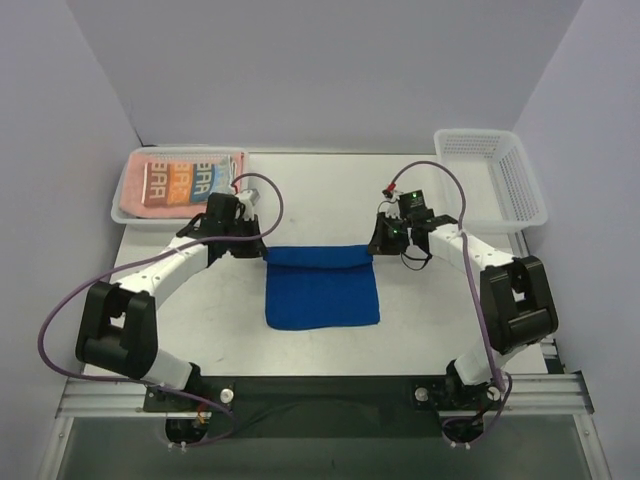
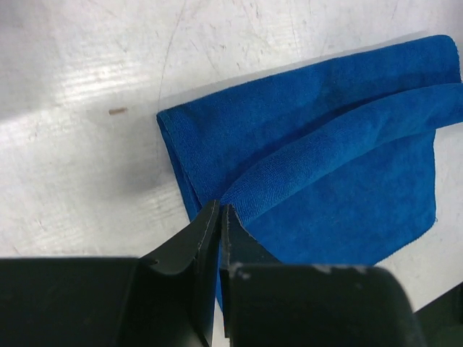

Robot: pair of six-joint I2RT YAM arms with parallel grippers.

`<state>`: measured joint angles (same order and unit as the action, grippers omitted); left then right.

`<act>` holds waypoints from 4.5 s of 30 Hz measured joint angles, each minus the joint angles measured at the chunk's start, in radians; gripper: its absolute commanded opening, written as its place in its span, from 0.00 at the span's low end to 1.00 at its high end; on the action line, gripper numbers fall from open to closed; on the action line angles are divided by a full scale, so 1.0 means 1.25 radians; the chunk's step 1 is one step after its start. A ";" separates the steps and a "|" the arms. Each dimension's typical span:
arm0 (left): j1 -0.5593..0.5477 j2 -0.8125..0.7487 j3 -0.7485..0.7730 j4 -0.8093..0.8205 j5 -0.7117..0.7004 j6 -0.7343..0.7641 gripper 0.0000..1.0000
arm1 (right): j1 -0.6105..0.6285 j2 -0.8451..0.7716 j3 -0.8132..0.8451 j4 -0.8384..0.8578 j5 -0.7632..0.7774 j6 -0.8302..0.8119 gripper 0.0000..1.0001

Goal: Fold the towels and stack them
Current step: Fold the towel

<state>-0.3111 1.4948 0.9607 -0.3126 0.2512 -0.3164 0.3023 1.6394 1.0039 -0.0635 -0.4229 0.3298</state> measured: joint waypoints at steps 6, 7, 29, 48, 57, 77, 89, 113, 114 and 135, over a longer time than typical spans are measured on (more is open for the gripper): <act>-0.008 -0.078 -0.067 -0.007 -0.001 -0.021 0.00 | 0.016 -0.076 -0.066 -0.004 0.015 0.007 0.00; -0.009 -0.089 -0.074 -0.009 -0.001 -0.025 0.00 | 0.017 -0.085 -0.075 -0.003 0.016 0.008 0.00; -0.115 -0.251 -0.277 -0.037 -0.012 -0.161 0.00 | 0.058 -0.194 -0.203 -0.026 0.033 0.029 0.00; -0.128 -0.248 -0.278 -0.054 -0.077 -0.192 0.00 | 0.063 -0.198 -0.231 -0.049 0.037 0.028 0.00; -0.132 -0.342 -0.231 -0.098 -0.090 -0.191 0.00 | 0.078 -0.336 -0.221 -0.087 0.040 0.046 0.00; -0.144 -0.270 -0.341 -0.106 -0.090 -0.192 0.03 | 0.178 -0.199 -0.320 -0.050 0.060 0.095 0.00; -0.153 -0.453 -0.342 -0.136 -0.063 -0.204 0.66 | 0.227 -0.340 -0.302 -0.152 0.052 0.066 0.52; -0.293 -0.195 -0.348 -0.038 -0.039 -0.231 0.21 | 0.309 -0.262 -0.378 -0.004 0.135 0.142 0.08; -0.294 -0.208 -0.357 -0.030 -0.039 -0.239 0.20 | 0.309 -0.277 -0.398 0.019 0.138 0.148 0.06; -0.324 -0.385 -0.291 -0.088 -0.084 -0.281 0.37 | 0.323 -0.430 -0.345 -0.038 0.160 0.154 0.18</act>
<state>-0.7162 1.0138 0.5968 -0.4221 0.1467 -0.6678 0.7067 1.1019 0.5720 -0.1116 -0.2230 0.5228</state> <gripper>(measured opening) 0.412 0.178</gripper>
